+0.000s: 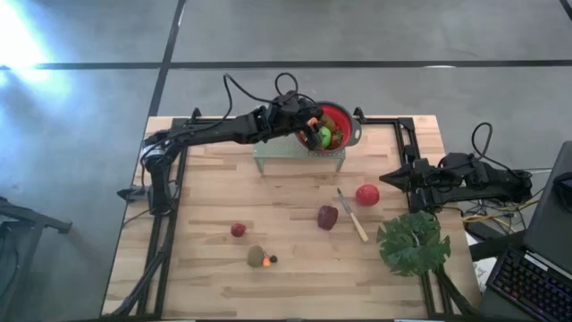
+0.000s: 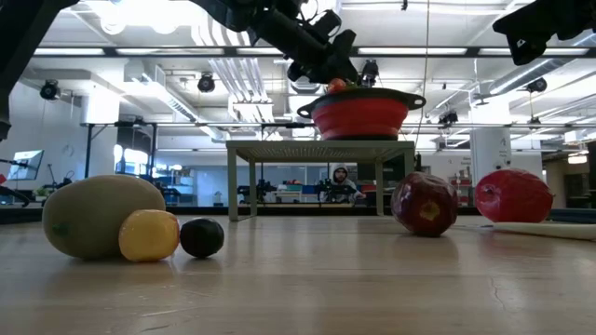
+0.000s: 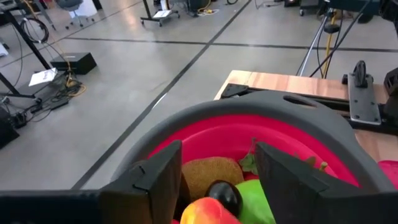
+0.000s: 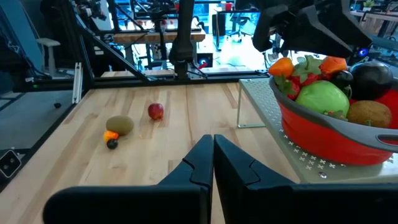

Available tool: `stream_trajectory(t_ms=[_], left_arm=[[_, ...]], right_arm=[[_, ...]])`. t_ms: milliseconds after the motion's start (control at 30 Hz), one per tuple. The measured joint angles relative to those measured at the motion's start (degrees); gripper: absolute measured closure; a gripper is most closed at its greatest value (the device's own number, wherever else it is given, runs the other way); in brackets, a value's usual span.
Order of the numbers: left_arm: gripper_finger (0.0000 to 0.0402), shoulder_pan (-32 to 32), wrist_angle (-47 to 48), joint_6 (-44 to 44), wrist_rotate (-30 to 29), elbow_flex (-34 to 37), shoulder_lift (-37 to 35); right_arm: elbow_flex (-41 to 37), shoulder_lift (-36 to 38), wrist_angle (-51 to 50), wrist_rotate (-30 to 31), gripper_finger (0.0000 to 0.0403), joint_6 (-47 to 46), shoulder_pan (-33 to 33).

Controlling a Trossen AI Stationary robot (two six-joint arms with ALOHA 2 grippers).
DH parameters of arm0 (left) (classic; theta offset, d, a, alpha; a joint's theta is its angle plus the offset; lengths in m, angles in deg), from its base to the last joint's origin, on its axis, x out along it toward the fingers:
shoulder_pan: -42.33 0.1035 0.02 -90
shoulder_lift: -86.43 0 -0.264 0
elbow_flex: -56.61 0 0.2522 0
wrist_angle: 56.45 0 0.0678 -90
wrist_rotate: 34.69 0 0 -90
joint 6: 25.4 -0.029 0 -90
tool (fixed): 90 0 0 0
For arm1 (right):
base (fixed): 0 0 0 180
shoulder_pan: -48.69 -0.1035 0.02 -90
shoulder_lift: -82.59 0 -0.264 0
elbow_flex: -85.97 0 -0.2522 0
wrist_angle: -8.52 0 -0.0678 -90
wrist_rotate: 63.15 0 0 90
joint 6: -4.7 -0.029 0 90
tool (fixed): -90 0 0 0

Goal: Pick & Place Fruit
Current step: Put the orange peach into the black strainer bowl on the shelf

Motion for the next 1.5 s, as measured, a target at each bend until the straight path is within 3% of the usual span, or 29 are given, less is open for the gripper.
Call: stream_trajectory(t_ms=[267, 733, 967, 1267, 1500], left_arm=[[0.0193, -0.75, 3.95, -0.44, 0.01, -3.34, -1.22], [0.0196, -8.34, 45.71, -0.13, 0.2, -18.51, -1.78], [0.0195, -15.71, 59.83, 4.74, 2.53, -19.63, -1.9], [0.0195, -29.18, 59.94, 8.14, 5.09, -14.0, -1.75], [0.0195, -37.69, 53.79, 11.03, 4.87, -4.91, -1.66]], right_arm=[[0.0, 0.0, -0.02, 0.0, 0.0394, 0.0, 0.0], [-0.02, -0.01, -0.01, 0.0, 0.0394, 0.0, 0.0], [-0.02, 0.0, 0.0, 0.0, 0.0394, 0.0, 0.0], [-0.01, 0.0, -0.02, 0.0, 0.0394, 0.0, 0.0], [0.0, 0.0, 0.0, 0.0, 0.0394, 0.0, 0.02]])
